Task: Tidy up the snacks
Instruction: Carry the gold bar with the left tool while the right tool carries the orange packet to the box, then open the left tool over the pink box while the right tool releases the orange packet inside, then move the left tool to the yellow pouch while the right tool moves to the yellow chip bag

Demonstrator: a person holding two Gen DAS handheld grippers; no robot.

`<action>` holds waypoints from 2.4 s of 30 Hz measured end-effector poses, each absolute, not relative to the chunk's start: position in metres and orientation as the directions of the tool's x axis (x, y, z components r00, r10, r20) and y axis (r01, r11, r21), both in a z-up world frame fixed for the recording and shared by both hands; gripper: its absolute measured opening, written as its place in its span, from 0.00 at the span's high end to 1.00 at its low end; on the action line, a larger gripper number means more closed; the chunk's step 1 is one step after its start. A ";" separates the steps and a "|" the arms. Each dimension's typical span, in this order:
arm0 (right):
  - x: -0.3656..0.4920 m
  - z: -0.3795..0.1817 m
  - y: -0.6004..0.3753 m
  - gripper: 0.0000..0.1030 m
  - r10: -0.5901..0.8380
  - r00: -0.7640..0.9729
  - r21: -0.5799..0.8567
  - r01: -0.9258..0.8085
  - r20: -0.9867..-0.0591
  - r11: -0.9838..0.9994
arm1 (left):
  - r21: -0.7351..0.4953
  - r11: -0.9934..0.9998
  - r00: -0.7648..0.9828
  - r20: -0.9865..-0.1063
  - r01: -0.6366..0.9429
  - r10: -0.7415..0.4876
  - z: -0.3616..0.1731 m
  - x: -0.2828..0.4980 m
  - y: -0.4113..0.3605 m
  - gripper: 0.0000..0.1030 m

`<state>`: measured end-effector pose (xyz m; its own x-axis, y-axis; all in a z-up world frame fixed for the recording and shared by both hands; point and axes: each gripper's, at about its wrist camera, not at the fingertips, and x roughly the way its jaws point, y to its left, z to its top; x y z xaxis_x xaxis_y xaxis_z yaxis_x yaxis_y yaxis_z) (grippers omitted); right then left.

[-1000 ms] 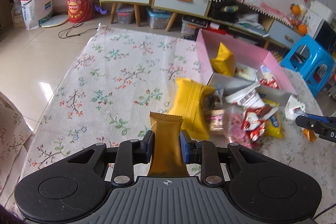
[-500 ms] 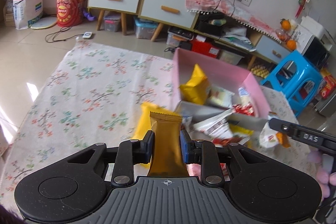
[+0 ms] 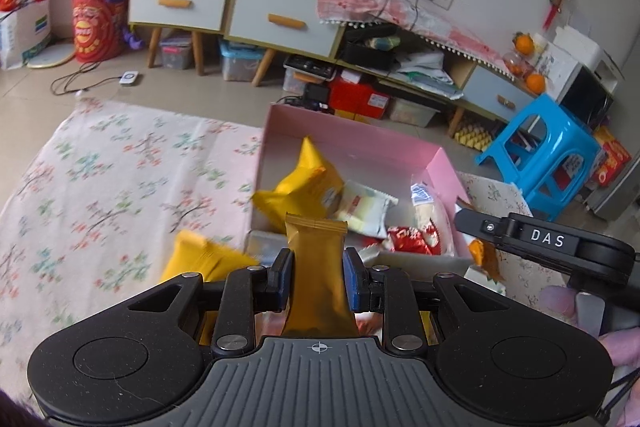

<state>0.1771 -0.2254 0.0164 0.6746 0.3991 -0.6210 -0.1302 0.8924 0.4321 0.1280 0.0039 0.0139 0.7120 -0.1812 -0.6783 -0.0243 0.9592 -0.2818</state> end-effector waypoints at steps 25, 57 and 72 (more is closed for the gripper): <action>0.230 -0.013 -0.258 0.64 0.459 0.678 0.608 -0.022 -0.575 0.794 | -0.272 0.962 0.741 -0.642 0.021 -0.198 -0.024 0.254 -0.065 0.74; 0.169 0.029 -0.245 0.24 0.369 0.678 0.427 -0.089 -0.635 0.900 | -0.227 0.974 0.713 -0.679 0.020 -0.173 -0.001 0.151 -0.015 0.29; 0.128 0.041 -0.223 0.14 0.371 0.635 0.370 -0.142 -0.678 0.918 | -0.178 0.983 0.692 -0.705 0.036 -0.153 0.007 0.096 0.016 0.13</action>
